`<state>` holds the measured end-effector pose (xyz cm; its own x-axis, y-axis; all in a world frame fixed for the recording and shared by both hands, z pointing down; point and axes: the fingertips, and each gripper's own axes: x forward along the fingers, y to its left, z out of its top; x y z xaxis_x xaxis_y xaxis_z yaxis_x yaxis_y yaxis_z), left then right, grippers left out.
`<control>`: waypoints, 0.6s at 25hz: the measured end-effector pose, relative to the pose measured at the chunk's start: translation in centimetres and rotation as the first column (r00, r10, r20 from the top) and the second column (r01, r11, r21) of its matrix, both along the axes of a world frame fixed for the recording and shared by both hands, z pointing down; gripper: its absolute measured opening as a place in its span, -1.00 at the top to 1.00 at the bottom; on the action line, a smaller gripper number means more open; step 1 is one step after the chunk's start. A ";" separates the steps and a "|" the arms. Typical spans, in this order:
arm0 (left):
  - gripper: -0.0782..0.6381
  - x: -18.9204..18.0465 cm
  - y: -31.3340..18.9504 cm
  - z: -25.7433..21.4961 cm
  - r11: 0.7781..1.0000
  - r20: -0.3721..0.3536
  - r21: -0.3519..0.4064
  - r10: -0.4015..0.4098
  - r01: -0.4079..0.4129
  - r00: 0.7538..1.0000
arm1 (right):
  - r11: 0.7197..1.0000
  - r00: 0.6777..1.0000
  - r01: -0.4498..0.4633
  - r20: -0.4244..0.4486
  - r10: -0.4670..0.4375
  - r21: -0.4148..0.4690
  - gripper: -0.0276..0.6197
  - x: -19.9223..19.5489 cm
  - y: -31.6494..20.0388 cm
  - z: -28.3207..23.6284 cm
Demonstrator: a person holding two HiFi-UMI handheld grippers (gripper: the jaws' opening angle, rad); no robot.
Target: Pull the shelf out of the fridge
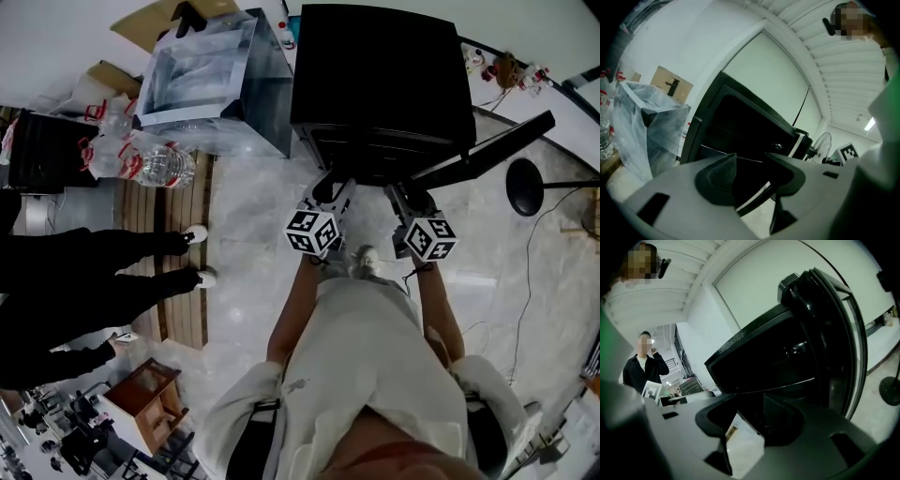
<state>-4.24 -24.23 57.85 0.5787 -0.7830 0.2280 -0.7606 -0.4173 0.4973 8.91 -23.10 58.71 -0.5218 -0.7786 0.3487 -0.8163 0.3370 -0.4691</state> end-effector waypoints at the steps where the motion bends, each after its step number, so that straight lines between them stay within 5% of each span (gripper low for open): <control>1: 0.29 0.0 -0.4 0.3 1.000 -0.007 -0.007 0.001 -0.001 1.000 | 1.000 1.000 -0.008 0.010 0.008 -0.005 0.38 0.0 -0.4 0.2; 15: 0.13 0.8 -5.3 5.6 0.991 -0.093 -0.131 -0.024 0.011 0.995 | 0.985 0.971 -0.131 0.184 0.151 -0.113 0.23 1.3 -4.7 4.5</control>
<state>-3.40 -29.53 63.41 0.5889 -0.7604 0.2740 -0.7146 -0.3314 0.6161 10.17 -27.79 63.26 -0.4740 -0.8154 0.3323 -0.7438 0.1688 -0.6467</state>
